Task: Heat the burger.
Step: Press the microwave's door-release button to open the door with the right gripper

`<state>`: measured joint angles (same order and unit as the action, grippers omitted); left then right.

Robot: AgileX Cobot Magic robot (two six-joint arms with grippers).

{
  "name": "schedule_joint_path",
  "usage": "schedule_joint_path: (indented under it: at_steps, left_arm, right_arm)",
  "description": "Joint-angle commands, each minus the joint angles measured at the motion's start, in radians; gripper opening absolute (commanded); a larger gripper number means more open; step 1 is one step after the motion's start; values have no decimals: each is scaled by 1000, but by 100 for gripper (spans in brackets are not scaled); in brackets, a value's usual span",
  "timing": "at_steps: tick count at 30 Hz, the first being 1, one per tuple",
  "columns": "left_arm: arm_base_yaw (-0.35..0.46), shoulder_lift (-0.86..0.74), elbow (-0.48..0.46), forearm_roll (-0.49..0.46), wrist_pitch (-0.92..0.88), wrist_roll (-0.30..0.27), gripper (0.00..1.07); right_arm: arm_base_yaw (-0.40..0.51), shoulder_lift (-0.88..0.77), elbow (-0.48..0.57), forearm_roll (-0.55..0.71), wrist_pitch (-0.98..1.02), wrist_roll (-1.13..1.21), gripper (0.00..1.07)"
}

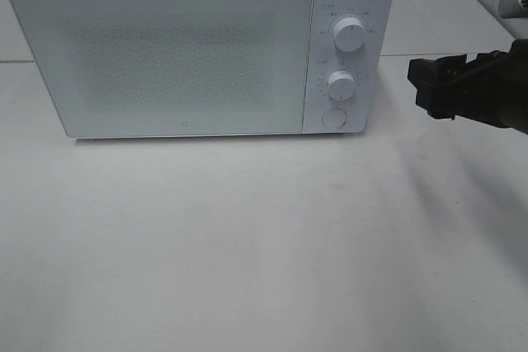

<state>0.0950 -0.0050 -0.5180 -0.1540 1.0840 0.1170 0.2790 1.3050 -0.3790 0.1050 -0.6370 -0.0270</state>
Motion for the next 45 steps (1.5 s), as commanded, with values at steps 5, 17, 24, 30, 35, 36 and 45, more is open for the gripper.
schedule_joint_path:
  at_steps: [5, 17, 24, 30, 35, 36, 45]
  left_arm:
    - [3, -16, 1, -2, -11, -7, 98]
    - [3, -16, 1, -2, -11, -7, 98]
    - [3, -16, 1, -2, -11, -7, 98]
    - [3, -16, 1, -2, -11, -7, 98]
    - [3, -16, 1, -2, -11, -7, 98]
    - [3, -16, 1, -2, -11, -7, 98]
    - [3, -16, 1, -2, -11, -7, 98]
  right_arm:
    - [107, 98, 5, 168, -171, -121, 76]
    - [377, 309, 2, 568, -431, -230, 76]
    - [469, 373, 2, 655, -513, -231, 76]
    - [540, 445, -48, 729, -517, -265, 76]
    - [551, 484, -73, 728, -510, -270, 76]
    - [551, 490, -76, 728, -506, -270, 76]
    - [551, 490, -79, 728, -491, -250, 76]
